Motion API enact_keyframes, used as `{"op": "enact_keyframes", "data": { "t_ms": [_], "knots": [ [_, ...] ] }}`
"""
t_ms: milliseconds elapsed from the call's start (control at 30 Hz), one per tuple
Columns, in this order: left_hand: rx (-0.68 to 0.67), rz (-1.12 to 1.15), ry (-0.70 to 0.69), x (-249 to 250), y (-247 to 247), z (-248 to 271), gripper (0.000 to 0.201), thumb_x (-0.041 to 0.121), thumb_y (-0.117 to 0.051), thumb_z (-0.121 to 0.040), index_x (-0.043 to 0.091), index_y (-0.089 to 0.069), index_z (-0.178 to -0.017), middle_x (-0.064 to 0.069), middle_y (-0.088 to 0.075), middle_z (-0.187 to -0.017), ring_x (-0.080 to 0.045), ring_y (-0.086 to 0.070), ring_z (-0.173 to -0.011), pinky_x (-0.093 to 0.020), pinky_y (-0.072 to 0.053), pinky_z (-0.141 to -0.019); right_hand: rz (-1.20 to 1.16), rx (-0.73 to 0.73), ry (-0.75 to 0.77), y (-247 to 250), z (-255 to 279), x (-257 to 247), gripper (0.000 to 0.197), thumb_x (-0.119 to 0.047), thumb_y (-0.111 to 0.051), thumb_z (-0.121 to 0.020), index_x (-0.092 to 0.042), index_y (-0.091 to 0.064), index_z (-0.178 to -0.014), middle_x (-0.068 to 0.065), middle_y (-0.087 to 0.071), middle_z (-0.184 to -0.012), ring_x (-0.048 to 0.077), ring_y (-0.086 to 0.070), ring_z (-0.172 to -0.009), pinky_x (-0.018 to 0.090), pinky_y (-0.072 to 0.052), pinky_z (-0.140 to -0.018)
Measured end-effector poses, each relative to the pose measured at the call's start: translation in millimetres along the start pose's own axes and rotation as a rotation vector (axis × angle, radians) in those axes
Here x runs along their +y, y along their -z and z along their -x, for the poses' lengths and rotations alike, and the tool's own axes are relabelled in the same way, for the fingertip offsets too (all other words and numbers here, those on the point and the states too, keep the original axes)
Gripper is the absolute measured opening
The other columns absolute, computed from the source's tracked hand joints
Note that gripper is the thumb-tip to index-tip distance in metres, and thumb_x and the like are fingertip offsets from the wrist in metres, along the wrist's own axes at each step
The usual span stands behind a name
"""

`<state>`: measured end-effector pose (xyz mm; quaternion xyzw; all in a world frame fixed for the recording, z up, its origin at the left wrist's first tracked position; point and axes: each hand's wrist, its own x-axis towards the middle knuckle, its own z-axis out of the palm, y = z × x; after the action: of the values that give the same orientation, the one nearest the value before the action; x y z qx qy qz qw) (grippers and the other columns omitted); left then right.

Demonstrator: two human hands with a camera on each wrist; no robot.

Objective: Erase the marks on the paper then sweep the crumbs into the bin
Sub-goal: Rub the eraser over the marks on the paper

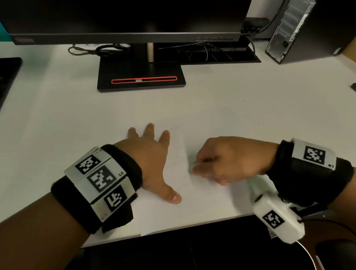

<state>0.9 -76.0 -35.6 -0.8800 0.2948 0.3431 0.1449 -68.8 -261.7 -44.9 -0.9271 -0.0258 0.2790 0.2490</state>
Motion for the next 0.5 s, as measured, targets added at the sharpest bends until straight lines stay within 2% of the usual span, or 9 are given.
{"op": "enact_keyframes", "data": {
  "t_ms": [100, 167, 233, 300, 367, 433, 500],
  "knots": [
    [0.003, -0.004, 0.001, 0, 0, -1, 0.148, 0.085, -0.070, -0.057, 0.025, 0.026, -0.154, -0.008, 0.028, -0.162, -0.044, 0.015, -0.149, -0.061, -0.026, -0.116, -0.074, 0.085, -0.058, 9, -5, 7, 0.047, -0.036, -0.053, -0.100, -0.001, -0.065, -0.071, 0.000, -0.061, -0.054, 0.015, -0.048, -0.045, 0.027, -0.046, -0.056],
    [0.004, -0.002, -0.003, 0, 0, 0, 0.148, 0.085, -0.070, -0.057, 0.025, 0.026, -0.154, -0.009, 0.027, -0.163, -0.045, 0.015, -0.149, -0.060, -0.025, -0.117, -0.042, 0.091, -0.039, 6, -5, 3, 0.045, -0.036, -0.052, -0.100, -0.007, -0.064, -0.068, -0.004, -0.061, -0.052, 0.009, -0.050, -0.045, 0.025, -0.045, -0.059],
    [0.002, 0.001, -0.002, 0, 0, 0, 0.149, 0.085, -0.070, -0.058, 0.024, 0.025, -0.154, -0.010, 0.027, -0.163, -0.045, 0.015, -0.149, -0.059, -0.024, -0.117, -0.020, 0.020, -0.009, 0, -1, -5, 0.043, -0.036, -0.051, -0.101, -0.013, -0.061, -0.065, -0.006, -0.060, -0.052, 0.008, -0.050, -0.046, 0.025, -0.047, -0.060],
    [0.003, -0.004, 0.000, 0, 0, -1, 0.149, 0.085, -0.070, -0.057, 0.024, 0.025, -0.154, -0.010, 0.027, -0.163, -0.045, 0.015, -0.149, -0.059, -0.025, -0.117, -0.091, -0.002, -0.035, 3, -3, -2, 0.044, -0.035, -0.054, -0.100, -0.006, -0.061, -0.067, -0.002, -0.058, -0.053, 0.015, -0.047, -0.046, 0.026, -0.045, -0.054],
    [-0.001, -0.003, 0.000, 0, 0, -1, 0.148, 0.085, -0.070, -0.058, 0.024, 0.026, -0.154, -0.009, 0.028, -0.162, -0.045, 0.015, -0.149, -0.060, -0.024, -0.117, -0.101, 0.076, -0.068, 12, -7, 3, 0.046, -0.033, -0.054, -0.100, 0.000, -0.062, -0.069, 0.002, -0.058, -0.054, 0.017, -0.046, -0.045, 0.025, -0.043, -0.053],
    [-0.006, 0.002, -0.003, 0, 0, 0, 0.148, 0.084, -0.070, -0.058, 0.024, 0.027, -0.154, -0.009, 0.029, -0.162, -0.045, 0.015, -0.149, -0.061, -0.024, -0.117, -0.035, 0.095, -0.049, 10, -8, 2, 0.045, -0.035, -0.052, -0.100, -0.006, -0.063, -0.067, -0.004, -0.060, -0.052, 0.011, -0.050, -0.045, 0.025, -0.044, -0.057],
    [-0.006, 0.009, -0.004, 0, 1, 0, 0.149, 0.084, -0.070, -0.058, 0.024, 0.026, -0.154, -0.010, 0.028, -0.162, -0.045, 0.015, -0.149, -0.060, -0.023, -0.117, 0.002, 0.018, -0.014, 3, -5, -4, 0.044, -0.036, -0.051, -0.100, -0.013, -0.061, -0.065, -0.006, -0.060, -0.052, 0.009, -0.051, -0.046, 0.024, -0.045, -0.059]
  ]
}}
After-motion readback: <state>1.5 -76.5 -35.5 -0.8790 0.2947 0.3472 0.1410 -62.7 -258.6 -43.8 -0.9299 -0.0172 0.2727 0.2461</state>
